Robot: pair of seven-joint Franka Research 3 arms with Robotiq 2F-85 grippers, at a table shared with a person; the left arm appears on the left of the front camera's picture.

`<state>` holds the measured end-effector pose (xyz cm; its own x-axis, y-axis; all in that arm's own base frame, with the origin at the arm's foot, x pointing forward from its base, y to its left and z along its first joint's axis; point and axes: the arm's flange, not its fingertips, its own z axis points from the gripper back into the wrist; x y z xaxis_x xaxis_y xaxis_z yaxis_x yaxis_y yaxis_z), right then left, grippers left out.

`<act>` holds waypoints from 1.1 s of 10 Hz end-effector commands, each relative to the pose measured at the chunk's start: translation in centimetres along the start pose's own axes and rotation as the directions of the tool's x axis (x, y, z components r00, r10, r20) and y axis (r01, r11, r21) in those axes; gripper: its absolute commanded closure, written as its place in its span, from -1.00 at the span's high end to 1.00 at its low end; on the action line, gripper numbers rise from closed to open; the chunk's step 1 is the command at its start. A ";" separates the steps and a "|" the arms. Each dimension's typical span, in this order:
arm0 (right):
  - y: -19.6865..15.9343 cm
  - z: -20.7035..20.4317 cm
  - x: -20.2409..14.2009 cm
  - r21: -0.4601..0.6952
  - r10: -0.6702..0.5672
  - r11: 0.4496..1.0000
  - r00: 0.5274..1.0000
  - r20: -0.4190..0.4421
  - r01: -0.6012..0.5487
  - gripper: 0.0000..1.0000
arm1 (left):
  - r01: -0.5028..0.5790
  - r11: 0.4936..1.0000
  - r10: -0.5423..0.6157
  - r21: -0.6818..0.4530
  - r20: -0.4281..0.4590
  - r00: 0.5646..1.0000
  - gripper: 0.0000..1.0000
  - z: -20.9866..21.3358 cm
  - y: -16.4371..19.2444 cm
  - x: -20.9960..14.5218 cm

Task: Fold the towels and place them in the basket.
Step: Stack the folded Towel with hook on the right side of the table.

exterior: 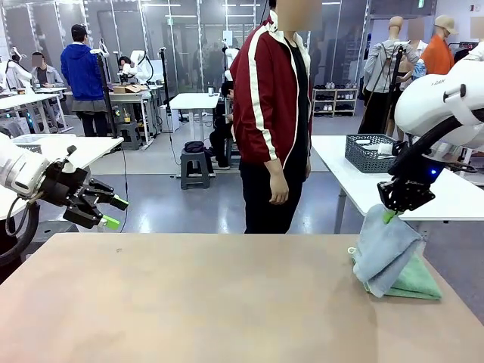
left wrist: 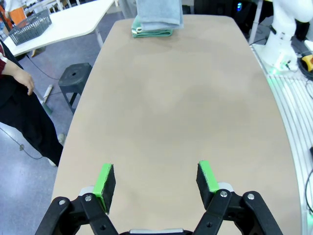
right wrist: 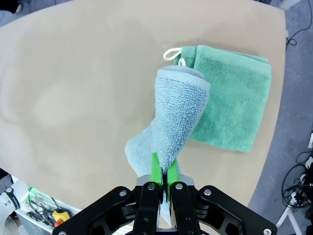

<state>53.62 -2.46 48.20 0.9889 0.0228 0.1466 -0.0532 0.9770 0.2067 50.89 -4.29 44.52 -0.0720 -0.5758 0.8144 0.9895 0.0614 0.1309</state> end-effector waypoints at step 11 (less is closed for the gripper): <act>-12.0 -3.4 0.1 0.113 0.069 0.991 0.997 0.022 -0.071 -0.75 | -0.001 1.000 0.001 0.005 0.004 1.000 0.69 0.0 0.0 0.0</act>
<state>54.61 -12.71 43.20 0.9845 0.0764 0.1578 -0.1184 0.9535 0.2771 50.89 -4.29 44.52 -0.0719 -0.5758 0.8144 0.9895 0.0615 0.1309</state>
